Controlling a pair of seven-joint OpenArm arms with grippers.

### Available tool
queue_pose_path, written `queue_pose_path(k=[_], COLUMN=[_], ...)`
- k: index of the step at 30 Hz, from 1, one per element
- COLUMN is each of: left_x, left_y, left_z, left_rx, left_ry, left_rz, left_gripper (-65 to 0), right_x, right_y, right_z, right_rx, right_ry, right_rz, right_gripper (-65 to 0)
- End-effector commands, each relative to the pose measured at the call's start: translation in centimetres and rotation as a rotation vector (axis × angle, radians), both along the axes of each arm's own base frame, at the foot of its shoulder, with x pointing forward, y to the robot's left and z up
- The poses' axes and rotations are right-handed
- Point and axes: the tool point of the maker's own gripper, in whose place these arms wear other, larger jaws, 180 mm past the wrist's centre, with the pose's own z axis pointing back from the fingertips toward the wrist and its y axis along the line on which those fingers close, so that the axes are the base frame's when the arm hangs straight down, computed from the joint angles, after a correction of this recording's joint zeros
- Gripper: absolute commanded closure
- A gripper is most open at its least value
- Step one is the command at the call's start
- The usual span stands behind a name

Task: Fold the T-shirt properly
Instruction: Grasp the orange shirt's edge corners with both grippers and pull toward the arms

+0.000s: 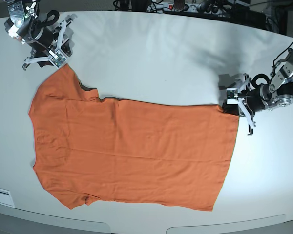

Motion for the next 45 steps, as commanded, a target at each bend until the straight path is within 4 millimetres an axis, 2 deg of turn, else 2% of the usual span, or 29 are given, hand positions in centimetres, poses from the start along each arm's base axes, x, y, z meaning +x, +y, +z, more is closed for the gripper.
queue_pose_path(k=[1,8,14,19,20,22,24,25,29,32,38,45], left_x=[-1.3,-1.3,-1.3,-1.3,-1.3,-1.3,-1.3,-1.3,-1.3,-1.2,-1.5,-2.1], left_y=[1.9,1.9,1.9,1.9,1.9,1.9,1.9,1.9,1.9,1.7,0.8,1.1], left_z=[-1.2,-1.2,-1.2,-1.2,-1.2,-1.2,-1.2,-1.2,-1.2,-1.0,0.3,2.6], left_rx=[0.09,0.091,0.091,0.092,0.091,0.091,0.091,0.091,0.092,0.089,0.085,0.103], left_ry=[0.062,0.063,0.062,0.063,0.063,0.063,0.062,0.062,0.062,0.057,0.034,0.007], left_rz=[-0.005,-0.004,-0.005,-0.005,-0.004,-0.004,-0.004,-0.004,-0.004,-0.009,-0.053,-0.098], left_gripper=[0.0,0.0,0.0,0.0,0.0,0.0,0.0,0.0,0.0,0.0,0.0,0.0], right_x=[0.9,1.4,1.9,2.9,3.0,3.2,3.4,3.5,4.1,4.4,5.0,3.3], right_y=[0.2,1.4,1.2,0.0,-0.2,-0.4,-0.5,-0.5,-0.8,-0.2,-0.8,-1.9], right_z=[1.1,1.4,0.3,-1.4,-1.6,-1.8,-1.6,-1.5,-1.0,0.1,1.8,2.9], right_rx=[0.012,0.068,0.022,-0.015,-0.017,-0.022,-0.023,-0.023,-0.027,-0.021,-0.129,-0.232], right_ry=[-0.052,-0.097,-0.106,-0.086,-0.079,-0.077,-0.087,-0.093,-0.122,-0.15,-0.202,-0.226], right_rz=[0.013,0.026,0.039,0.027,0.022,0.018,0.011,0.003,-0.026,-0.01,0.009,0.037], right_gripper=[-25.5,-25.5,-25.5,-25.5,-24.6,-15.9,-3.3,0.0,0.0,0.0,0.0,0.0])
